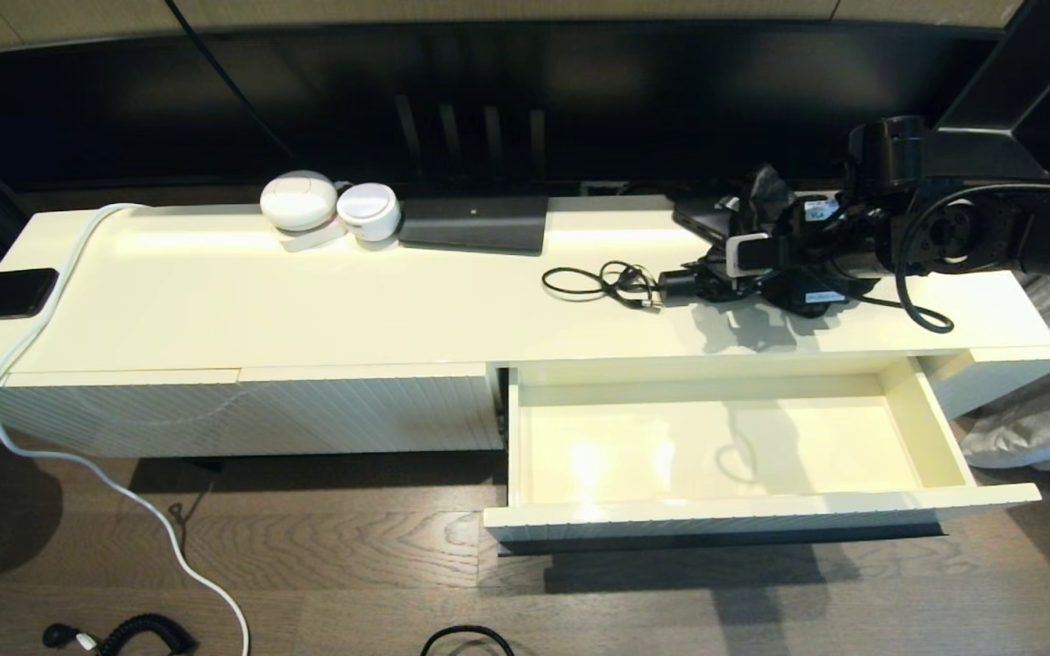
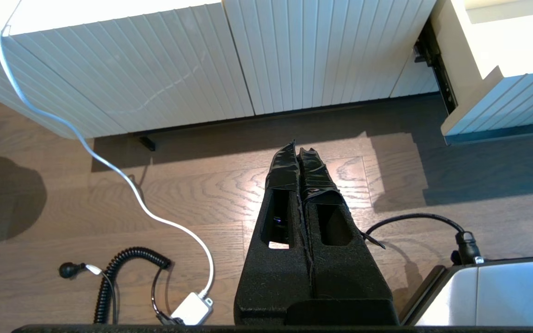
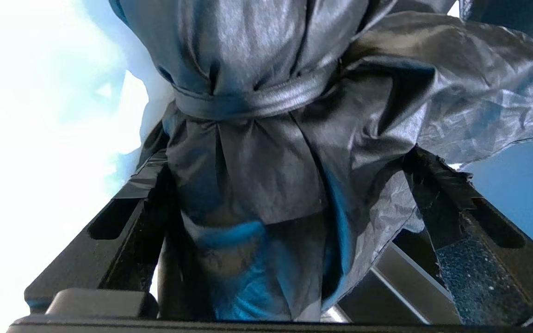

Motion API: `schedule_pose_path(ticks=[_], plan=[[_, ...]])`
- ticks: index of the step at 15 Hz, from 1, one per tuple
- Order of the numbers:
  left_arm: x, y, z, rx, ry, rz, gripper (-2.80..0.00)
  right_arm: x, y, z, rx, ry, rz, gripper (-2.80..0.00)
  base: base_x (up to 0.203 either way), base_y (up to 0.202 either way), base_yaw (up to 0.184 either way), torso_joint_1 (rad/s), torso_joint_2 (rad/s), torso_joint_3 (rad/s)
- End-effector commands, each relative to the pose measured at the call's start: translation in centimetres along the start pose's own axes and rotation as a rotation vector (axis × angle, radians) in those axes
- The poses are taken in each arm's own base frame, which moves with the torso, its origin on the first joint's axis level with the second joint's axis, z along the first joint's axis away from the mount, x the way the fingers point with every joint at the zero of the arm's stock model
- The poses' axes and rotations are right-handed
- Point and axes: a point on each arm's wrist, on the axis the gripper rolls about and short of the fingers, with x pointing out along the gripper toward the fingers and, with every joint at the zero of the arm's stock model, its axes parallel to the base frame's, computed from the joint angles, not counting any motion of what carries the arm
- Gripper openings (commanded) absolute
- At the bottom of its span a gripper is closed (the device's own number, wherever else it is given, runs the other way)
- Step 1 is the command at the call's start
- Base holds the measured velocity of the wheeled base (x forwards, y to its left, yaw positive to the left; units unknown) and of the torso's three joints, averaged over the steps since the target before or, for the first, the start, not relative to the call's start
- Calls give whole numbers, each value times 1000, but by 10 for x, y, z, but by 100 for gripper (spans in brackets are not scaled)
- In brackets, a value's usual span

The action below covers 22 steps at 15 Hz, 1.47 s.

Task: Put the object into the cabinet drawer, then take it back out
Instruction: Put the umbrella in the drawer

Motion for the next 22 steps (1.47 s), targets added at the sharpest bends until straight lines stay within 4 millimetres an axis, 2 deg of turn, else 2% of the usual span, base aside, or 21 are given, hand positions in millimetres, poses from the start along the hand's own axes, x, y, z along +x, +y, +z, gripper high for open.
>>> schedule_pose_path(ticks=[1, 2, 11, 16, 19, 21, 22], plan=[[0, 0, 0, 1, 0, 0, -280, 1, 1, 0, -10, 2, 6, -130, 0, 0, 0, 0, 0, 0], [0, 0, 0, 1, -2, -1, -280, 1, 2, 0, -11, 1, 8, -280, 0, 0, 0, 0, 0, 0], [0, 0, 0, 1, 0, -1, -280, 1, 4, 0, -4, 4, 21, -280, 0, 0, 0, 0, 0, 0], [0, 0, 0, 1, 0, -1, -280, -22, -4, -3, 11, 12, 30, -280, 0, 0, 0, 0, 0, 0], [0, 0, 0, 1, 0, -2, -280, -55, -11, -8, 43, 9, 40, -280, 0, 0, 0, 0, 0, 0], [0, 0, 0, 1, 0, -1, -280, -61, -9, -9, 49, 10, 57, -280, 0, 0, 0, 0, 0, 0], [0, 0, 0, 1, -1, 1, -280, -71, -8, -10, 53, 10, 70, -280, 0, 0, 0, 0, 0, 0]])
